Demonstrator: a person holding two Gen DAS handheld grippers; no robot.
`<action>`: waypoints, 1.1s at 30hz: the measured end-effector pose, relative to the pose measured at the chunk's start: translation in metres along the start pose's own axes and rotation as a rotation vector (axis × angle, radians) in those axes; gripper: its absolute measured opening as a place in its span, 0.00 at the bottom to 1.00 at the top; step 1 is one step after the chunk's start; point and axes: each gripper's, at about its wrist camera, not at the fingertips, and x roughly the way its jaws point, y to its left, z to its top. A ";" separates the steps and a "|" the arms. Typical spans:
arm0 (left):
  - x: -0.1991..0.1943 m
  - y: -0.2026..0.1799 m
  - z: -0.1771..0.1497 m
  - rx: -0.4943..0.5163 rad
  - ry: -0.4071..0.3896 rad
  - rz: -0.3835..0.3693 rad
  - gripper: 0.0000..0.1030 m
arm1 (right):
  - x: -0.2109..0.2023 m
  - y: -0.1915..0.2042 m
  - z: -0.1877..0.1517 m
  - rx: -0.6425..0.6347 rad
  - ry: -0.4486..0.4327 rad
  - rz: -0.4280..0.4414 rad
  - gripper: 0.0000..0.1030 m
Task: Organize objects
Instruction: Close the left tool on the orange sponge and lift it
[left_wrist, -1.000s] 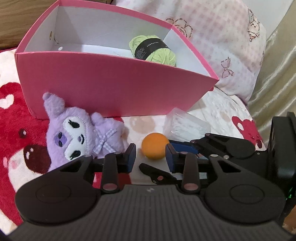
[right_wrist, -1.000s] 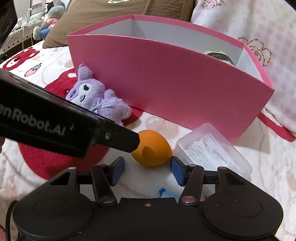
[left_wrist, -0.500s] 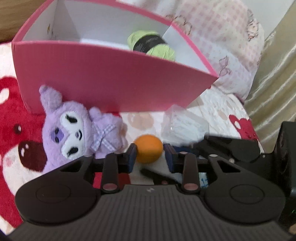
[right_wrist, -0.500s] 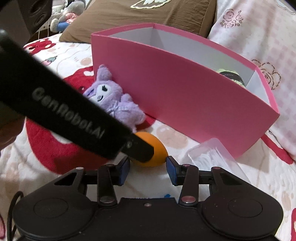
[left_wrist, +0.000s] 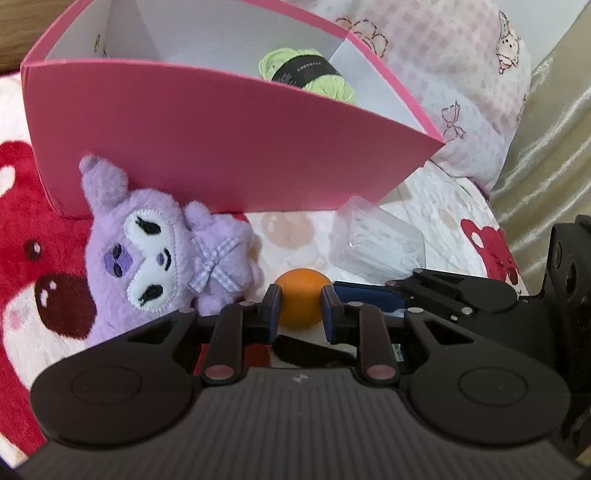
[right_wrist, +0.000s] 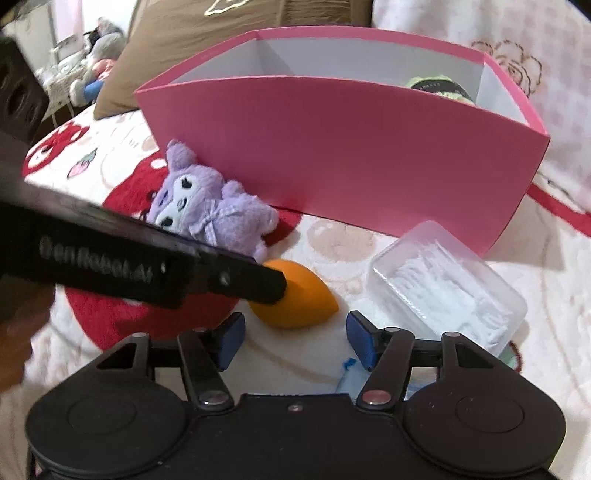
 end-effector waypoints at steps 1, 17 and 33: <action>0.000 0.005 0.001 -0.044 0.017 -0.029 0.22 | -0.002 0.004 0.000 0.008 -0.004 0.007 0.66; -0.007 -0.008 0.000 -0.035 0.026 0.000 0.22 | -0.001 0.007 -0.001 -0.066 -0.044 -0.047 0.56; -0.046 -0.032 0.008 0.009 0.023 0.017 0.25 | -0.049 0.021 0.009 -0.079 -0.113 -0.014 0.58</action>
